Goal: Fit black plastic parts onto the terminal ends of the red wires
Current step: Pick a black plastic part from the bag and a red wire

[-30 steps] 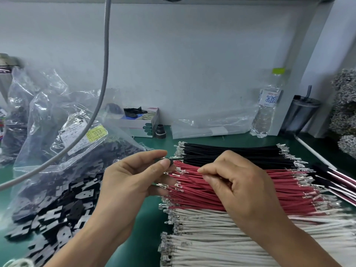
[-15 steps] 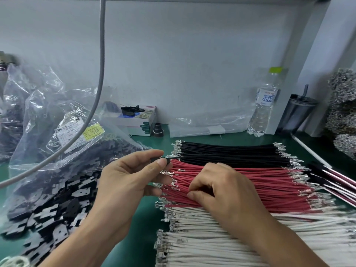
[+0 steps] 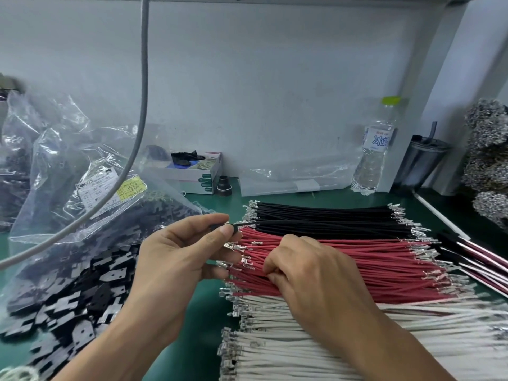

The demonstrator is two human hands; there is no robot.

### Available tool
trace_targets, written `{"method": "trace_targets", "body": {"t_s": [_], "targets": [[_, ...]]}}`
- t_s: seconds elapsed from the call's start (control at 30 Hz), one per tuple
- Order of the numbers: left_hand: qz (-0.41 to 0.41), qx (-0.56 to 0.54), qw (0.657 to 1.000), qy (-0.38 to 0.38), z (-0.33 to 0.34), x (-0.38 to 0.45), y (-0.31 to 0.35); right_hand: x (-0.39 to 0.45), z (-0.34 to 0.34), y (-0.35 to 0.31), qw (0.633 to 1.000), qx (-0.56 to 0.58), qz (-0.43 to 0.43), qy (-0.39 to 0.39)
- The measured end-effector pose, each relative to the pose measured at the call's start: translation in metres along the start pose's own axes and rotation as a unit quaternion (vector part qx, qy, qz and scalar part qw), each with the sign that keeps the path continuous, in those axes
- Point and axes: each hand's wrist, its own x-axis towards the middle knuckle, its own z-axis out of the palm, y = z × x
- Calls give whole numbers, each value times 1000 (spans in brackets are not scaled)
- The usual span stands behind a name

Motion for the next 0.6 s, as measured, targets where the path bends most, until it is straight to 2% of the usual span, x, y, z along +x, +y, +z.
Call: {"method": "trace_targets", "body": {"t_s": [0.1, 0.17, 0.37, 0.6], "targets": [[2, 2, 1000, -1, -1, -1, 0, 0, 4, -3, 999, -48, -15, -1], [7, -1, 1000, 5, -2, 0, 3, 1, 4, 0, 999, -38, -4, 14], [5, -9, 1000, 19, -8, 3, 7, -2, -6, 25, 978, 183, 42, 93], [-55, -48, 995, -70, 0, -3, 7, -5, -16, 18, 960, 237, 19, 147]]}}
